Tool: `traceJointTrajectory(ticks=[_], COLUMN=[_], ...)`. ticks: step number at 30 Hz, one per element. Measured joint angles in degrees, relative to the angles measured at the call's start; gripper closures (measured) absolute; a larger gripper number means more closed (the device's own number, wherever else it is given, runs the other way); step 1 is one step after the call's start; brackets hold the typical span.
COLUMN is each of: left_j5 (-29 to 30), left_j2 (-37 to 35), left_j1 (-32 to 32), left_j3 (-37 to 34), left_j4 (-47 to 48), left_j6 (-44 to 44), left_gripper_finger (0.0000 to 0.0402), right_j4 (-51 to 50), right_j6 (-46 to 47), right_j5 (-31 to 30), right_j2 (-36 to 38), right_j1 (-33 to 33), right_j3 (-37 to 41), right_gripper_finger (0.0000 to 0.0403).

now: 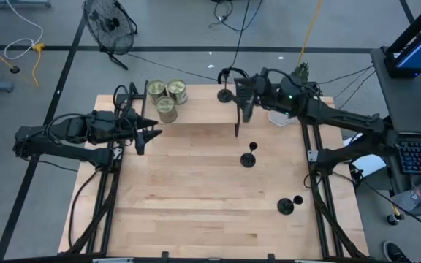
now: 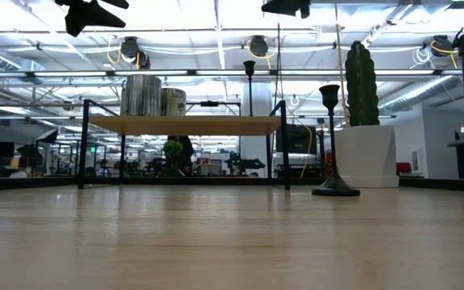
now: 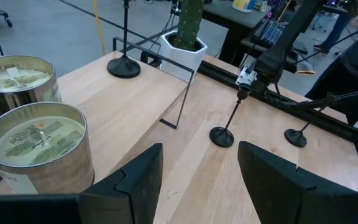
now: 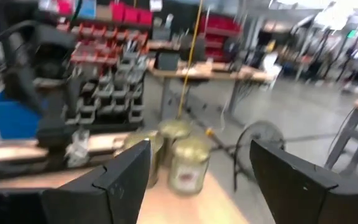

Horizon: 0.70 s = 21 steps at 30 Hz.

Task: Pick & Place candle stick holders
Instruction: Put the top black candle holder on the shelf

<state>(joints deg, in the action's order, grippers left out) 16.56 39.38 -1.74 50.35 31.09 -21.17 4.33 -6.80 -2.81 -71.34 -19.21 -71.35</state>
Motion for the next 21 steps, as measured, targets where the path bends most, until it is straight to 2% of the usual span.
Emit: traceJointTrajectory(ticks=[12, 21], left_j5=[-0.04, -1.78], left_j2=[-0.02, -0.02], left_j1=[0.00, 0.00], left_j3=[0.00, 0.00], left_j4=[0.02, 0.38], left_j6=[-2.04, 1.21], left_gripper_finger=[0.0185, 0.0185], right_j4=[-18.63, -32.36], right_j6=[4.85, 9.10], right_j5=[-0.01, 0.03], right_j2=[7.62, 10.88], right_j1=[8.94, 16.74], right_j3=[0.00, 0.00], right_gripper_finger=[0.0137, 0.0138])
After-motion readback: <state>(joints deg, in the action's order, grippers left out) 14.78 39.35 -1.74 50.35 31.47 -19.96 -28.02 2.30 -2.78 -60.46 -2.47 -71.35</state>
